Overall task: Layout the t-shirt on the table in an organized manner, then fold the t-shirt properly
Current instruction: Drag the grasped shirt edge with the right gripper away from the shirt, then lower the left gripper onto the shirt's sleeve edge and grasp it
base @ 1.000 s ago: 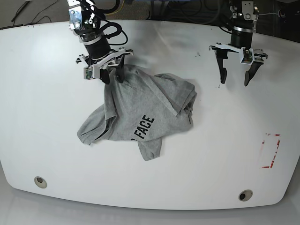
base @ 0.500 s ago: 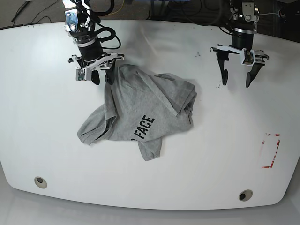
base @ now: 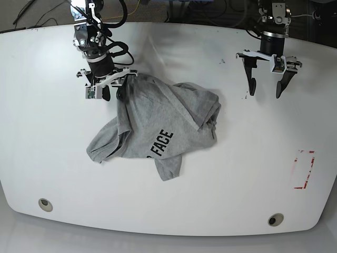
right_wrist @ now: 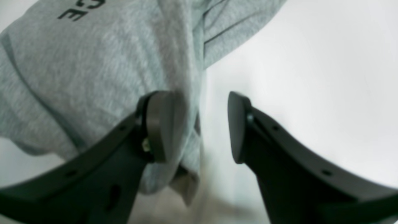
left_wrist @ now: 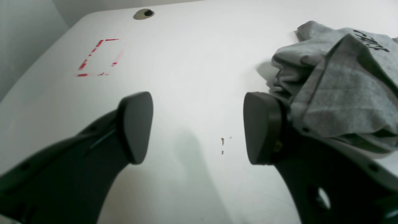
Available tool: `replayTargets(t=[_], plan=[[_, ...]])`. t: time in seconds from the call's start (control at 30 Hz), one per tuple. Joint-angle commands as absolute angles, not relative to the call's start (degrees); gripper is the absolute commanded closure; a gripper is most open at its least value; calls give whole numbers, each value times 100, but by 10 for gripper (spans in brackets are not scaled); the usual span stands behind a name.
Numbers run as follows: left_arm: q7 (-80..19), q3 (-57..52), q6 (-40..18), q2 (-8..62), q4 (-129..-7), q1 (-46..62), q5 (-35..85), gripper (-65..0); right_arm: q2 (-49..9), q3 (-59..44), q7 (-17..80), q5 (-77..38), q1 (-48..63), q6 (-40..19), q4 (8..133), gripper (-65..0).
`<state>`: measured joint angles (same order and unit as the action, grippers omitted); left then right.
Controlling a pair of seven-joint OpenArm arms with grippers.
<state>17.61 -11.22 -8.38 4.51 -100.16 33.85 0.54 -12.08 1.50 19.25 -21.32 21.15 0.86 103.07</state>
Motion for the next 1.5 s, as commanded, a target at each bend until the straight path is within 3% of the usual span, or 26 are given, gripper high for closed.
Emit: replayTargets(t=[0.0, 0.57, 0.63, 0.77, 1.47], plan=[[1938, -1138, -813, 479, -10114, 3415, 92, -427, -1244, 136, 1754, -2176, 2026, 40, 10352, -273], [1938, -1138, -813, 479, -10114, 3424, 92, -427, -1226, 145, 1763, -2220, 1719, 31, 9859, -263], [1938, -1138, -813, 479, -10114, 3424, 92, -427, -1226, 145, 1763, -2220, 1710, 31, 9859, -215], [1938, -1138, -813, 479, -10105, 3415, 84, -427, -1226, 154, 1771, -2220, 1701, 31, 9868, 0], [1938, -1138, -813, 479, -10105, 3389, 84, -427, -1226, 127, 2527, -2220, 1692, 75, 11222, 0]])
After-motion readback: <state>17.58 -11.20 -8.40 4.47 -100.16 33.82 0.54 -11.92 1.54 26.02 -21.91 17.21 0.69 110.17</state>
